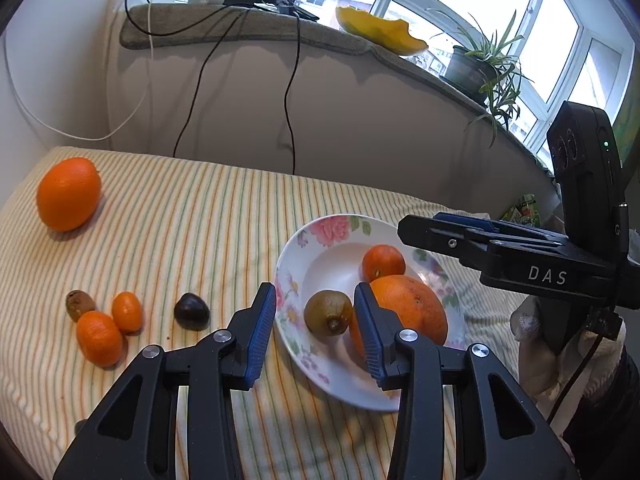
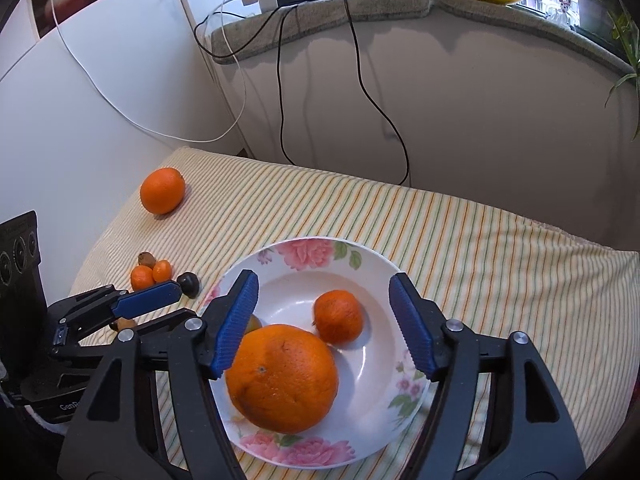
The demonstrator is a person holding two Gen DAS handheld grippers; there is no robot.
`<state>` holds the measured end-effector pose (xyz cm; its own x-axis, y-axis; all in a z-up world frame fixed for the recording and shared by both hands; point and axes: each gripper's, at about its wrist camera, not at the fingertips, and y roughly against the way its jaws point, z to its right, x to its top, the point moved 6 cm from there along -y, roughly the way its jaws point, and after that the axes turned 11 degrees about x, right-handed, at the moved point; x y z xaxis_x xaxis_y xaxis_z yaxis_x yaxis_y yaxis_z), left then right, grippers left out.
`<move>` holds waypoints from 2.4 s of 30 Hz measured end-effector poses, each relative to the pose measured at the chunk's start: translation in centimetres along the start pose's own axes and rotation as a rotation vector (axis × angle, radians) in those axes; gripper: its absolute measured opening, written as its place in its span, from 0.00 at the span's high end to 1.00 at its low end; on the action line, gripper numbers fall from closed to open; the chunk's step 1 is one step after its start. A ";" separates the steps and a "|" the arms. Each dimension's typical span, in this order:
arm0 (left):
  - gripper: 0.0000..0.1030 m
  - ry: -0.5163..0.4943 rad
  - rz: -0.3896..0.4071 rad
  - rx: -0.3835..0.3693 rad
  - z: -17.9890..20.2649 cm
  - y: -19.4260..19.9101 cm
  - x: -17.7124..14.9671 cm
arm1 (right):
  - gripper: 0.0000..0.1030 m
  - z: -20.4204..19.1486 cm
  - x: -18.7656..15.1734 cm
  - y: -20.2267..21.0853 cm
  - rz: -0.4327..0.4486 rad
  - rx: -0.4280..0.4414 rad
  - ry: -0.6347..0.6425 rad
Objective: Organize fruits
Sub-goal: 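Lower the kiwi and tangerine onto the plate and open both grippers, then grasp the dark plum with the left gripper while the right grasps the brown fruit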
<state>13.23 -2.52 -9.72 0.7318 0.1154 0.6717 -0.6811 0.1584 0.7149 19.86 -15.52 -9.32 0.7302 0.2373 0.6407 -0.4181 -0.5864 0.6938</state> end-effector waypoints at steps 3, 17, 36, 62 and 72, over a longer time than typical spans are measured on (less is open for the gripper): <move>0.62 0.003 0.007 0.002 -0.3 0.6 -0.2 | 0.31 -0.6 -0.1 0.3 0.006 0.005 0.005; 0.62 0.065 0.020 0.068 -4.8 3.1 -2.3 | 0.31 -5.5 -0.4 1.0 0.018 0.070 0.085; 0.62 0.106 -0.033 0.217 -12.3 6.1 -8.3 | 0.31 -12.6 -4.0 -2.3 -0.080 0.199 0.218; 0.72 0.019 -0.071 0.222 -13.1 4.1 -9.2 | 0.60 -17.8 -7.8 -11.4 -0.324 0.408 0.117; 0.78 0.028 -0.072 0.215 -13.4 4.0 -9.1 | 0.61 -19.0 -8.0 -13.1 -0.356 0.415 0.115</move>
<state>4.16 10.18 -15.62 0.7772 0.1394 0.6136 -0.6140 -0.0452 0.7880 9.30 5.00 -17.30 0.7141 0.5461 0.4380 0.1086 -0.7045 0.7013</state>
